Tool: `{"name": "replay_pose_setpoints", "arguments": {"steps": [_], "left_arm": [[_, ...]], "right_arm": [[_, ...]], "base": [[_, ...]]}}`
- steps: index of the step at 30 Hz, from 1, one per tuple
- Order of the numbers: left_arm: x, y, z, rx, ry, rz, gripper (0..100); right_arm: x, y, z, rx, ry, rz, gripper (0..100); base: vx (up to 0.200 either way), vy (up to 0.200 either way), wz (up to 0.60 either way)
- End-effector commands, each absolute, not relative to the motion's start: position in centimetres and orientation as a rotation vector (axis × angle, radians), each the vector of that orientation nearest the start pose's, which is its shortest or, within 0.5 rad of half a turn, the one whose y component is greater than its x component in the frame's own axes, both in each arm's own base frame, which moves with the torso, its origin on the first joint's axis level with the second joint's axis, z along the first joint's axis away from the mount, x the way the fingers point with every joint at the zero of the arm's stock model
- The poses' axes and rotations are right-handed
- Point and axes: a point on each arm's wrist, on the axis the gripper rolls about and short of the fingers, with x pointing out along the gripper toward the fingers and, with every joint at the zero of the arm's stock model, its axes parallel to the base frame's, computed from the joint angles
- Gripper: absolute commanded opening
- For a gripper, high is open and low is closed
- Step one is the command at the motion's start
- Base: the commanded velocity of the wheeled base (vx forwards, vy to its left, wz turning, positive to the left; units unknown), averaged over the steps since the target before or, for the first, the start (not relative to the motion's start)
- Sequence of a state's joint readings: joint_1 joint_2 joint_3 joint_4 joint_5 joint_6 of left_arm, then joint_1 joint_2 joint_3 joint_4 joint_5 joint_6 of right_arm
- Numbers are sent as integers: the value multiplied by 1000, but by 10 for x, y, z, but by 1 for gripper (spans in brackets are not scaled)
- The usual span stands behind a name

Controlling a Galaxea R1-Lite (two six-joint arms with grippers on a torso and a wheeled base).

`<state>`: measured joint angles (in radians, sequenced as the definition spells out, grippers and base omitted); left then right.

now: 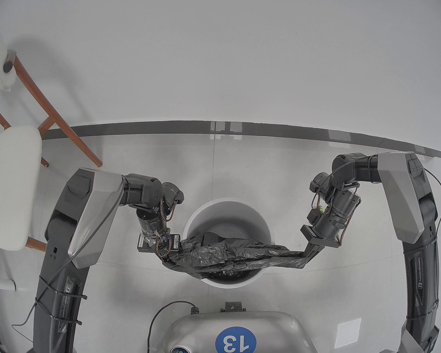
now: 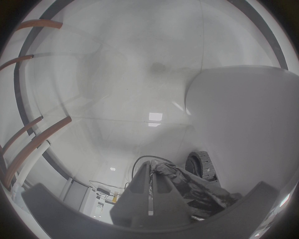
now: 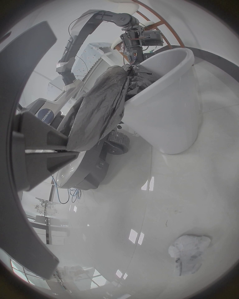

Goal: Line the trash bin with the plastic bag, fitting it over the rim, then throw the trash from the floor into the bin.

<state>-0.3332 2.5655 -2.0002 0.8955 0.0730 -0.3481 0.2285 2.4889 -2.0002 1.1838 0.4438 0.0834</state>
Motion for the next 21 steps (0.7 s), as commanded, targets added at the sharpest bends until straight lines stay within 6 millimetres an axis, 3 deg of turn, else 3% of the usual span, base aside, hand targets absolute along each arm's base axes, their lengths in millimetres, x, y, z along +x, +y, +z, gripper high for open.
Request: {"name": "replay_pose_setpoints", "arguments": {"steps": [1, 2, 3, 13, 17, 21], "left_arm": [[426, -148, 27, 22, 1449, 47, 0], [426, -150, 27, 21, 1445, 44, 0], [426, -151, 28, 15, 1438, 36, 100], [430, -148, 37, -6, 1392, 26, 100], [422, -137, 60, 1, 1425, 31, 100], [393, -125, 91, 9, 1608, 44, 100]], "right_arm": [[404, 104, 70, 238, 1701, 442, 0], [405, 104, 70, 238, 1700, 442, 0], [405, 104, 70, 239, 1698, 441, 100], [402, 102, 80, 240, 1681, 445, 100], [392, 96, 96, 250, 1722, 430, 100], [376, 89, 117, 261, 1800, 409, 100]], "base": [[0, 0, 0], [0, 0, 0], [0, 0, 0], [0, 0, 0], [0, 0, 0], [0, 0, 0]]}}
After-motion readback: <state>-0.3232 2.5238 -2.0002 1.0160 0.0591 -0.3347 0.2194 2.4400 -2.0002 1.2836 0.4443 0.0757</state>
